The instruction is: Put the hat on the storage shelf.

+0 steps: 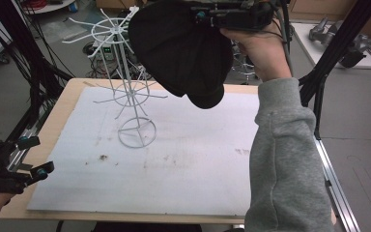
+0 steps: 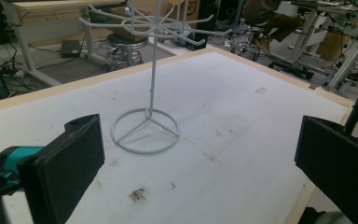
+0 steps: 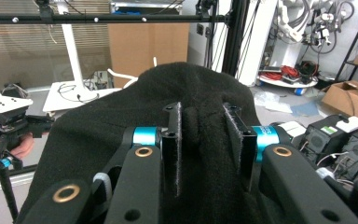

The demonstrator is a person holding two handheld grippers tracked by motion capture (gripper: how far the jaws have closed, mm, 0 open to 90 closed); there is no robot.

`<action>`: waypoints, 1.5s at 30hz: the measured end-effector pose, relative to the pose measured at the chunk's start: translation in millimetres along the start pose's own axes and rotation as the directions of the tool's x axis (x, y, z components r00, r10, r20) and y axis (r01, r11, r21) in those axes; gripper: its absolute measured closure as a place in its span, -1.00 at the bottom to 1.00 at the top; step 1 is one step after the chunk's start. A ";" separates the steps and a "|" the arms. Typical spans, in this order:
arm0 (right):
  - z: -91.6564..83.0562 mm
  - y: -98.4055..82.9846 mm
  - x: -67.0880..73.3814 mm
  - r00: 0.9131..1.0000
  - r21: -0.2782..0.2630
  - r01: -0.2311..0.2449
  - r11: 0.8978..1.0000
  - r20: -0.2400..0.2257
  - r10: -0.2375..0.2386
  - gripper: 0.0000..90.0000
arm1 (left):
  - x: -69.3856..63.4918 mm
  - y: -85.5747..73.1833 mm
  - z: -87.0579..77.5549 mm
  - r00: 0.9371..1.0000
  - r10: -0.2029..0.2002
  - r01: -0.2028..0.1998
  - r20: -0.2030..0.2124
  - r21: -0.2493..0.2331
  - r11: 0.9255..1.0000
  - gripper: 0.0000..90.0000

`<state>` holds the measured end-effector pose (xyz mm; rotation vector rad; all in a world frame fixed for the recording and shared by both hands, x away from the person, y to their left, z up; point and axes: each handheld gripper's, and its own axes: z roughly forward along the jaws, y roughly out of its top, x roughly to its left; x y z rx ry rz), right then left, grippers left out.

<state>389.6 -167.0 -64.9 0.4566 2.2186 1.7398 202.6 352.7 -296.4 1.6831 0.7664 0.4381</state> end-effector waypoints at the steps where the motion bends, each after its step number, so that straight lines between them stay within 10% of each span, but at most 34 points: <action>1: 0.0 0.0 0.0 1.000 0.000 0.000 1.000 0.000 0.000 0.59 | 0.2 -0.2 0.2 1.000 0.000 0.000 0.000 0.001 1.000 -0.96; 28: 31.9 -67.7 7.6 1.000 0.111 -0.023 0.994 -0.009 0.025 0.58 | -1.3 -2.7 8.9 1.000 0.002 -0.002 0.014 0.022 1.000 -0.96; 45: 35.1 -73.2 6.5 1.000 0.122 -0.022 0.992 0.006 0.022 0.37 | -1.4 -2.3 8.8 1.000 0.000 0.000 0.015 0.020 1.000 -0.96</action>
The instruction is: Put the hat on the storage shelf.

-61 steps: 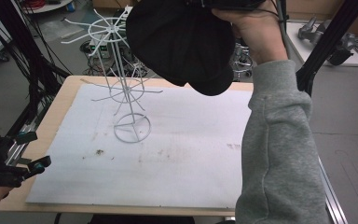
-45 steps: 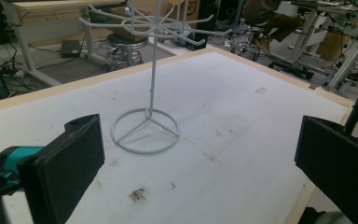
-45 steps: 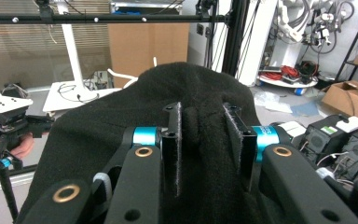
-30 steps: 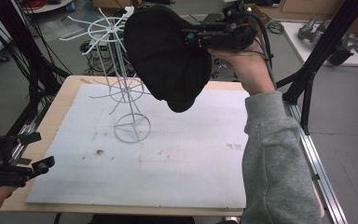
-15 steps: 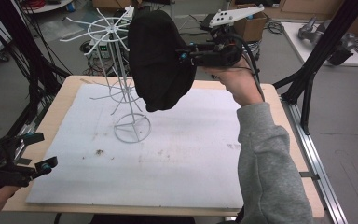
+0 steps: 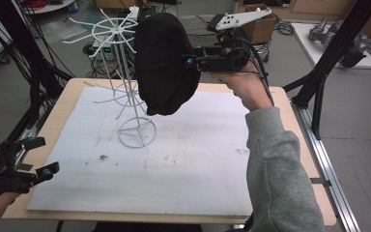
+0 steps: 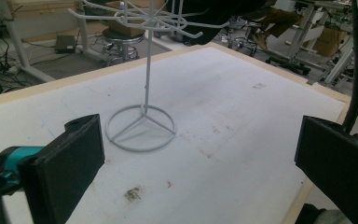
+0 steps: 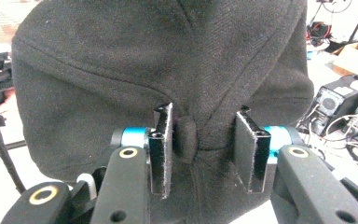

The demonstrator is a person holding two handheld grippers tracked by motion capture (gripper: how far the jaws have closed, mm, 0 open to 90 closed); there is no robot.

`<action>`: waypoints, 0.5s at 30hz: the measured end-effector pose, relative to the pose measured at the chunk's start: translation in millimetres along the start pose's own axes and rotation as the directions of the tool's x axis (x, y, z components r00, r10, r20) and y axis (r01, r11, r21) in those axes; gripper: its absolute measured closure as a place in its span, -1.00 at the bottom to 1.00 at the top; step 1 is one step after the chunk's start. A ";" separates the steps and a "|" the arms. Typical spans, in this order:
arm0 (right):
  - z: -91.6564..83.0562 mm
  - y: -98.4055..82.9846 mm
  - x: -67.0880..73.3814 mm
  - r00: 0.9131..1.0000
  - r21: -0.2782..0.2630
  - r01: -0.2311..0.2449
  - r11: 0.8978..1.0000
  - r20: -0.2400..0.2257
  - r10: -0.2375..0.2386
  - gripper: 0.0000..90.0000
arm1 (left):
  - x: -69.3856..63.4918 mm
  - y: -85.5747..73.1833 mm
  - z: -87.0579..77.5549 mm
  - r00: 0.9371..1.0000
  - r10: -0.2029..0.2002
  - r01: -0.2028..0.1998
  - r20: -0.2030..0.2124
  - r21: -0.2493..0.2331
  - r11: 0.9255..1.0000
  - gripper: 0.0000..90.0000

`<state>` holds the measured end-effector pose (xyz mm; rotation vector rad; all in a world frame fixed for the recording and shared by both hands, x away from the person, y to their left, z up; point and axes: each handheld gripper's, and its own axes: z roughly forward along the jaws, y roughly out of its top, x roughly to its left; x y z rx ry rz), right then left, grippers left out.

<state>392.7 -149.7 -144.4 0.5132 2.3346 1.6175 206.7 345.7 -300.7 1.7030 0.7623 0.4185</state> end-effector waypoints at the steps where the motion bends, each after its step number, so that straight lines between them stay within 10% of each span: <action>1: 0.0 0.0 0.0 1.000 0.000 0.000 1.000 0.000 0.000 0.37 | 0.0 -0.1 0.4 1.000 0.002 -0.002 0.001 0.000 1.000 -0.96; 15: -0.4 1.8 2.6 1.000 -0.043 -0.026 0.999 -0.018 0.025 -0.46 | 0.5 0.8 0.9 1.000 0.007 -0.007 -0.001 -0.001 1.000 -0.96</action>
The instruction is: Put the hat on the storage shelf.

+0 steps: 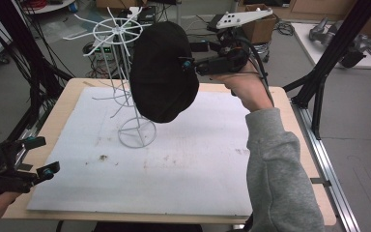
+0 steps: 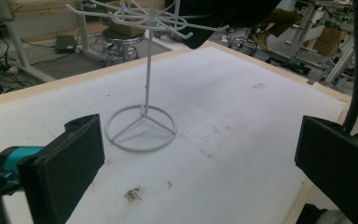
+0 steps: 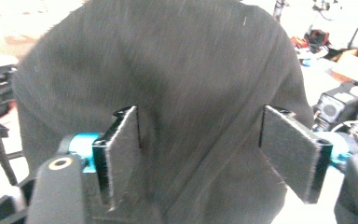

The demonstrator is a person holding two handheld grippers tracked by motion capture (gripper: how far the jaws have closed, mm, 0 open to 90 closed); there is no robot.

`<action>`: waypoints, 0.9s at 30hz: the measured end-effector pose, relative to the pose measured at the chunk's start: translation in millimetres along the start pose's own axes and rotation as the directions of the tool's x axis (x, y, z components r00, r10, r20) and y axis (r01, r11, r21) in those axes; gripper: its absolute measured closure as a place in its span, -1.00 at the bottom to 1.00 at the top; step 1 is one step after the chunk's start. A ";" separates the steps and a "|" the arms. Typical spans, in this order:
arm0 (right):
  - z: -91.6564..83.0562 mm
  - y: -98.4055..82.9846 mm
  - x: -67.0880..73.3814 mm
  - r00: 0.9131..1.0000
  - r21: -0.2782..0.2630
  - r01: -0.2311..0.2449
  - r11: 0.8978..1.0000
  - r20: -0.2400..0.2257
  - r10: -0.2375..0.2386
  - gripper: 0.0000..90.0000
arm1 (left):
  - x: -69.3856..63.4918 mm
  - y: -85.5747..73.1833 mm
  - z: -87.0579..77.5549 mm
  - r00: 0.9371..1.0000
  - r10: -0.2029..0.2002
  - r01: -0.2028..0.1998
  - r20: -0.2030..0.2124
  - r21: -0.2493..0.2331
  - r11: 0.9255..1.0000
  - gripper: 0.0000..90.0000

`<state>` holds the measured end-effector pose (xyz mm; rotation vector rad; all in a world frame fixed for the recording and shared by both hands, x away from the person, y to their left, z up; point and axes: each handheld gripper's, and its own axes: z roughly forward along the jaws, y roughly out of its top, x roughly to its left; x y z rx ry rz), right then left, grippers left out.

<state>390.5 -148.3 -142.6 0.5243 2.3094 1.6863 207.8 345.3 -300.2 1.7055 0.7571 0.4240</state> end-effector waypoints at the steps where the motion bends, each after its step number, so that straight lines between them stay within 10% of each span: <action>1: 0.0 0.1 0.3 1.000 -0.001 -0.009 1.000 0.003 0.009 -0.55 | 0.0 0.3 0.4 1.000 0.000 0.000 0.002 -0.004 1.000 -0.96; 27: -42.7 -30.2 30.1 0.998 -0.001 -0.026 1.000 0.057 0.026 -0.76 | 3.5 18.5 21.3 0.998 0.024 -0.019 0.064 -0.068 0.998 -0.96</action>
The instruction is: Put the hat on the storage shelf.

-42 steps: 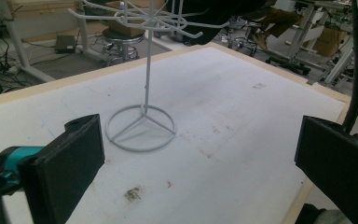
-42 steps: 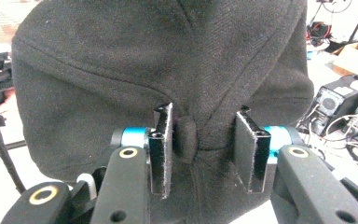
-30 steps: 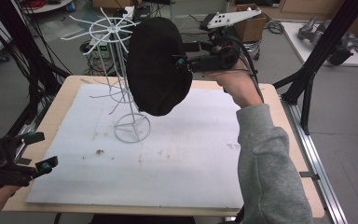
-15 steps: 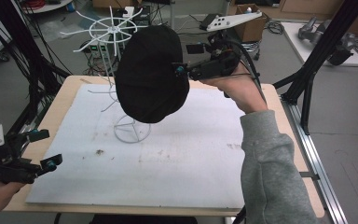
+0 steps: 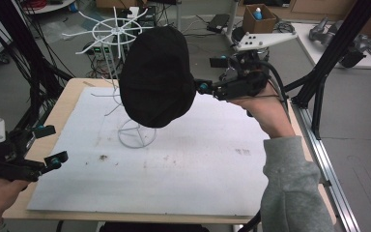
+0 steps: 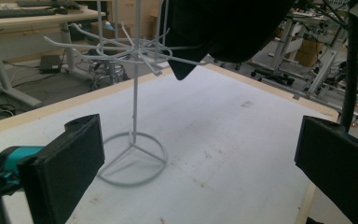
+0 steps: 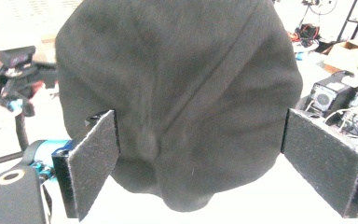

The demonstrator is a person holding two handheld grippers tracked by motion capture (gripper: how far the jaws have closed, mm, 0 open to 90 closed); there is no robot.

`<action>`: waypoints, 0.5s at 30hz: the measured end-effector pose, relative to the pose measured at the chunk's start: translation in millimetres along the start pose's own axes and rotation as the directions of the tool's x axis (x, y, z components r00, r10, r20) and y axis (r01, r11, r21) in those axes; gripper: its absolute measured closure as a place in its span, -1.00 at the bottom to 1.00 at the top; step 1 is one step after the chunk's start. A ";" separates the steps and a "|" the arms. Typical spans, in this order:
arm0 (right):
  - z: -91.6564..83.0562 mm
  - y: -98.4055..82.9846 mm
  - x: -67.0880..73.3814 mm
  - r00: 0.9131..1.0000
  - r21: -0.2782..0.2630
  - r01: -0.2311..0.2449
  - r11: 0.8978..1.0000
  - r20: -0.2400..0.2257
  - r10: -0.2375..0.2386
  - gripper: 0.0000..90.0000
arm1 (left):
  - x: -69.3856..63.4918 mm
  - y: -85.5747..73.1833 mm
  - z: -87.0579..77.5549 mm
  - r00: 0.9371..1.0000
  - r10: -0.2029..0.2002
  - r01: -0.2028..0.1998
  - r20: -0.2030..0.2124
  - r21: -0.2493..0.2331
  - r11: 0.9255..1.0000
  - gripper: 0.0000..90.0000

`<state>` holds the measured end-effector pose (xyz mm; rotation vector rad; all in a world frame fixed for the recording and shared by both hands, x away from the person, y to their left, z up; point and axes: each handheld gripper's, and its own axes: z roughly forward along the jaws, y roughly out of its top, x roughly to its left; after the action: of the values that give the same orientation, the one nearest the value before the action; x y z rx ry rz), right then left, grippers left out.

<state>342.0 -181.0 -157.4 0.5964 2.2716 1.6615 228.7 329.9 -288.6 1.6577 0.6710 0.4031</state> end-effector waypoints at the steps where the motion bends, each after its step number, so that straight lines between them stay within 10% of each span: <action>1: -4.0 -4.3 0.2 1.000 -0.007 -0.010 1.000 0.010 0.010 -0.76 | 0.8 0.5 1.1 1.000 -0.003 0.003 0.004 -0.002 1.000 -0.96; 15: -28.1 -56.7 -3.5 0.992 -0.041 -0.051 0.998 0.111 0.056 -0.76 | 9.9 -1.0 21.1 1.000 0.001 -0.001 0.012 0.002 1.000 -0.96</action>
<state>323.0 -221.1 -202.7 0.7284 2.1582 1.6487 248.9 320.0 -294.7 1.6616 0.6623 0.3932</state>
